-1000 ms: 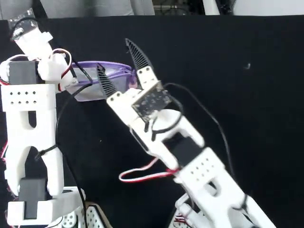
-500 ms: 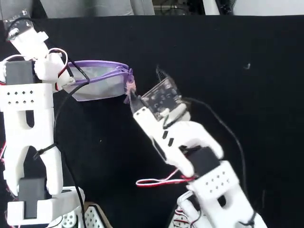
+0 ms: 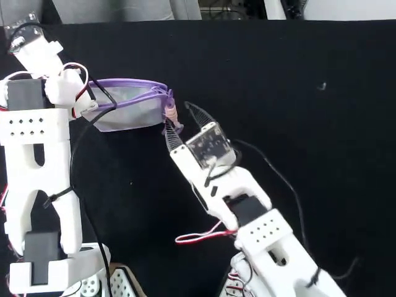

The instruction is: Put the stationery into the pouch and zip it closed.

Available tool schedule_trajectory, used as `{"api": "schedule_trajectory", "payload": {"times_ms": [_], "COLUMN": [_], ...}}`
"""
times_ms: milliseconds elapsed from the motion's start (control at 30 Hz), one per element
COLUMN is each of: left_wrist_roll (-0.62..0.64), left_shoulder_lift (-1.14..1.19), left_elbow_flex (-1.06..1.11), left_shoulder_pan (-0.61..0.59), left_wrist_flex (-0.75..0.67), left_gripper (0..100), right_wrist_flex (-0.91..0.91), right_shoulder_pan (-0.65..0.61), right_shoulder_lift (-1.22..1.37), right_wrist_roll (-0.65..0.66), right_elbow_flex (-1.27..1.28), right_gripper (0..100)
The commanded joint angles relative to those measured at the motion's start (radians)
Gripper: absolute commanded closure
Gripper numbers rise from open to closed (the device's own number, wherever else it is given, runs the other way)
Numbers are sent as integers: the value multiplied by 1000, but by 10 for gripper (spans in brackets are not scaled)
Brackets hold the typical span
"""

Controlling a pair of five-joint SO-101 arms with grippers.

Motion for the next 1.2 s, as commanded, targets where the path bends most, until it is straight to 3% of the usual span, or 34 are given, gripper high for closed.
{"api": "schedule_trajectory", "payload": {"times_ms": [0, 133, 433, 567, 733, 833, 1033, 1167], "left_wrist_roll": [6, 6, 6, 5, 3, 3, 6, 11], "left_shoulder_lift": [-17, -17, -17, -17, -17, -17, -9, -17], "left_elbow_flex": [-5, -12, -7, -7, -7, -10, -7, -35], "left_shoulder_pan": [-16, -16, -16, -16, -18, -18, -18, -25], "left_wrist_flex": [-14, -2, -5, -3, -8, -8, -3, -5], "left_gripper": [970, 970, 970, 970, 970, 952, 795, 740], "right_wrist_flex": [-43, -44, -55, -80, -60, 21, 259, 417], "right_shoulder_pan": [21, 23, 23, 23, 40, 71, 112, 114], "right_shoulder_lift": [171, 288, 295, 325, 282, 236, 191, 214], "right_wrist_roll": [-12, -12, -12, -12, -11, -12, -71, -83], "right_elbow_flex": [-124, -188, -206, -213, -213, -246, -397, -539], "right_gripper": [846, 836, 840, 986, 987, 988, 988, 988]}}
